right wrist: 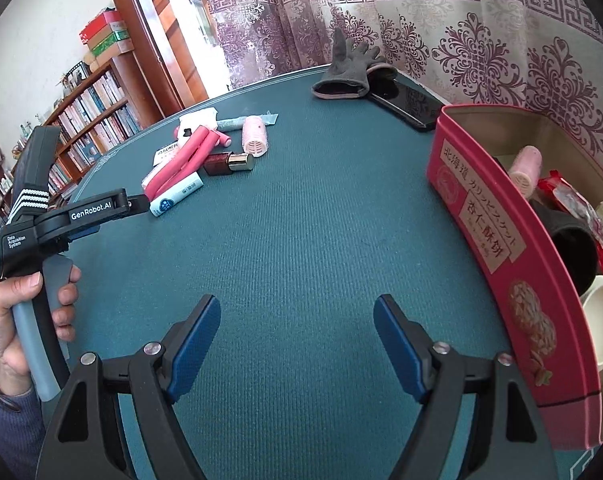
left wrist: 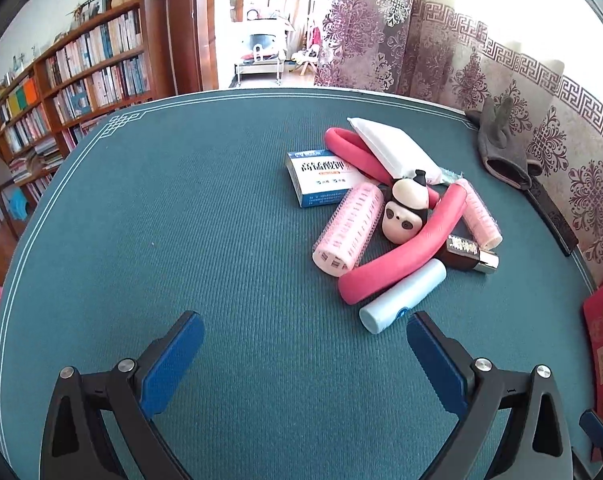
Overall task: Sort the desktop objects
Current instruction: 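Withdraw both tools from the tin box back over the table, then grasp a pink hair roller with the left tool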
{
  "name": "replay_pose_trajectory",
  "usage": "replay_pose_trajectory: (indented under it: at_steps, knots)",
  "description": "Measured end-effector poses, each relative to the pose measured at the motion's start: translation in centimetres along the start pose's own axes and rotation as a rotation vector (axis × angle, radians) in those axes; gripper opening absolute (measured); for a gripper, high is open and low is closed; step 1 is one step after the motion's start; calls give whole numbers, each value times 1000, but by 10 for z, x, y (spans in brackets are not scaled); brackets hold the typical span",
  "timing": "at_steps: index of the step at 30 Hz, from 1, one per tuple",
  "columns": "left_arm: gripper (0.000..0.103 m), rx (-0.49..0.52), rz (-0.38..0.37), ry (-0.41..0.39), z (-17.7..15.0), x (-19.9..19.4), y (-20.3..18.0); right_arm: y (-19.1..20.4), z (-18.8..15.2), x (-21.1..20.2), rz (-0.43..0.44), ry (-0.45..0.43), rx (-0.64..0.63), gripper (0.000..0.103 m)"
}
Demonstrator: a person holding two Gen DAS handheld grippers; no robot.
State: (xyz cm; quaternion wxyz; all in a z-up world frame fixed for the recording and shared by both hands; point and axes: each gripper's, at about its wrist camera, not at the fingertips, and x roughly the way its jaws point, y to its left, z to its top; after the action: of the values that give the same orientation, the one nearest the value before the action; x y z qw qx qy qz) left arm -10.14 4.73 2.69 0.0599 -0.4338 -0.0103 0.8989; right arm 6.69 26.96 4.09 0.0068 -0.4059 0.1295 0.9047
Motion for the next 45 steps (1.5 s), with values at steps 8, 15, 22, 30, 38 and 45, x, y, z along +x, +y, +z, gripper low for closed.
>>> replay_pose_trajectory:
  at_steps: [8,15,22,30,38,45]
  knots:
    - [102,26,18,-54,38,17,-3,-6,3,7,10,13,23,82]
    - [95,120,-34,-28,49,50,-19,-5,6,9,20,8,17,82]
    - [38,166,-94,3,35,47,-25,-3,12,13,21,8,15,82]
    - [37,130,-119,-5,28,44,-12,10,13,17,35,15,-19,82]
    - [31,157,-120,-3,6,31,-14,21,15,15,44,8,-45,82]
    - [31,211,-130,-3,-46,-6,-7,38,17,20,113,6,-116,83]
